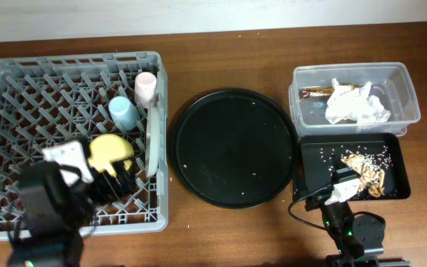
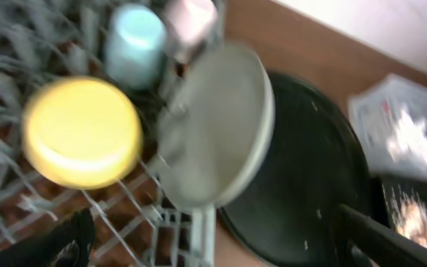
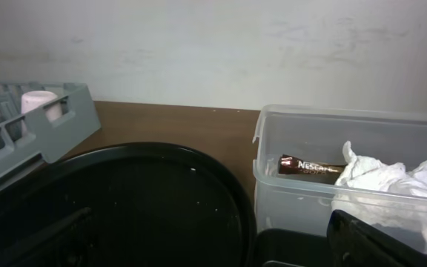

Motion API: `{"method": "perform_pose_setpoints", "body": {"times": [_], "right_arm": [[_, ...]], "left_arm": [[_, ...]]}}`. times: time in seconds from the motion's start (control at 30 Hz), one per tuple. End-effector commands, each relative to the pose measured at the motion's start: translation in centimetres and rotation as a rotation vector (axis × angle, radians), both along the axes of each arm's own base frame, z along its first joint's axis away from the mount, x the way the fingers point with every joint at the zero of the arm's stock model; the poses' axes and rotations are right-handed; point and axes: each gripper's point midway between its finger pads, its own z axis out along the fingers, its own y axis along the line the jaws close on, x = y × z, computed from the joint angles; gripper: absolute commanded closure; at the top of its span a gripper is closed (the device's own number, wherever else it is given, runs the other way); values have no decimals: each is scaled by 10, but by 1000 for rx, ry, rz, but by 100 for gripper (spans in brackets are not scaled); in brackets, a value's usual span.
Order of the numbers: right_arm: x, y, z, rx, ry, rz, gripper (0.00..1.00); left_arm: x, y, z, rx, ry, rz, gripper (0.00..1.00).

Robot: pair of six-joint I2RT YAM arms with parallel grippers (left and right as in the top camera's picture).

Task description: Sort waste into correct bins and load items into the dishwasher rack

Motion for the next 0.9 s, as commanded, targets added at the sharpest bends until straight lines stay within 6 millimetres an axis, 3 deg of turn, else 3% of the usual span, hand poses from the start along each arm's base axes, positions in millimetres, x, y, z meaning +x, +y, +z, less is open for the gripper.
{"method": "perform_pose_setpoints", "body": {"times": [0.0, 0.13, 0.27, 0.4, 0.43, 0.53, 0.6, 0.7, 0.87], "right_arm": [[0, -4, -2, 7, 4, -22, 2], [0, -4, -2, 7, 4, -22, 1], [0, -4, -2, 7, 4, -22, 2], [0, -4, -2, 7, 4, -22, 2], [0, -4, -2, 7, 4, -22, 2], [0, -4, -2, 7, 4, -22, 2], [0, -4, -2, 7, 4, -22, 2], [0, -4, -2, 7, 4, -22, 2], [0, -4, -2, 7, 4, -22, 1]], "left_arm": [[-21, -10, -35, -5, 28, -35, 1], [-34, -11, -79, -2, -1, -35, 1], [-18, -12, -81, 17, -190, -46, 1], [3, -18, -38, 49, -532, -72, 1], [6, -18, -17, 62, -657, -65, 1], [7, -12, 21, 84, -888, -16, 1], [5, -7, 29, 91, -967, 25, 1], [7, -5, 13, 95, -937, 38, 1], [12, -1, -37, 106, -803, 51, 1]]}}
